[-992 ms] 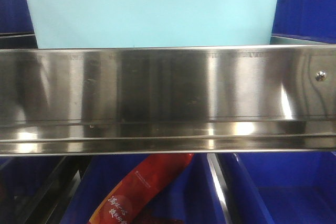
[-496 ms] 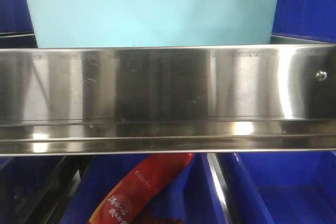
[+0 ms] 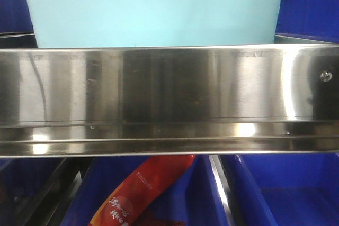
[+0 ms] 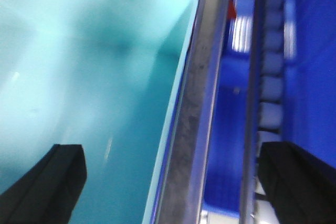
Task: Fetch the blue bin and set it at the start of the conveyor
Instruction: 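Close both grippers on opposite side walls of the light-blue bin, then lift the bin with both grippers and pull it off the shelf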
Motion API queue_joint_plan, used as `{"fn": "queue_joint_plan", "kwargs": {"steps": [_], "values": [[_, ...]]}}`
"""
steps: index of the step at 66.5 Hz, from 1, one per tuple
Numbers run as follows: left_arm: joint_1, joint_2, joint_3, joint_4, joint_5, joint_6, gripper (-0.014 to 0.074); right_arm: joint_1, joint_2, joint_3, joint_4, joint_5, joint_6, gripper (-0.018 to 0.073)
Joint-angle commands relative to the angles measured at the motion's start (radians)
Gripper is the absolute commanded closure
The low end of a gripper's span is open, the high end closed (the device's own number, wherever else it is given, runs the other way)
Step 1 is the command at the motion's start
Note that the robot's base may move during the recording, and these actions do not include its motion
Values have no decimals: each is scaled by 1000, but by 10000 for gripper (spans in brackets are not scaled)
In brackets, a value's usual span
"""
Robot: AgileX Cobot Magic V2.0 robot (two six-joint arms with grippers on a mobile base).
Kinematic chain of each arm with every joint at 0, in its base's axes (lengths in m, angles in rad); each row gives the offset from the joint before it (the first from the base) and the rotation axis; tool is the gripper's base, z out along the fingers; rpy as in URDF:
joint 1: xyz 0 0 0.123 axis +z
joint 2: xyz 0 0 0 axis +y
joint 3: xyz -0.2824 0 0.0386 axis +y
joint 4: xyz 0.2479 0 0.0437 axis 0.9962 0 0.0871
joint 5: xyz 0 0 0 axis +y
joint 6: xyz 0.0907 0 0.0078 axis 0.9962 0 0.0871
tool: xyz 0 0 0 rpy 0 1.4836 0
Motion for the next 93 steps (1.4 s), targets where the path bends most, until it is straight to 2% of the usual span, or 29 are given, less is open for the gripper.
{"fn": "queue_joint_plan", "kwargs": {"steps": [1,16,29,33,38,43,50,56,76,93], "values": [[5,44,-8,-15,9,-7,60,-13,51,-22,-1,-9,3,-9],[18,123,-8,-17,9,-7,60,-11,146,-25,63,-62,-16,-9],[41,169,-8,-52,16,-7,60,-9,197,-25,64,-81,-16,-4],[48,178,-8,-63,23,-7,67,-9,201,-25,62,-91,-16,31],[48,182,-8,-63,34,-7,101,-9,204,-25,62,-98,-16,134],[48,182,-8,-63,39,-7,197,-9,204,-25,62,-100,-16,302],[48,182,-8,-63,39,-7,470,-9,206,-25,62,-100,-16,573],[48,182,-8,-63,39,-7,697,-9,206,-25,62,-98,-16,727],[48,172,-8,-63,91,-7,708,-9,196,-25,62,-65,-16,712],[46,38,-10,-75,89,-7,708,-9,85,-25,62,-50,-16,712]]}}
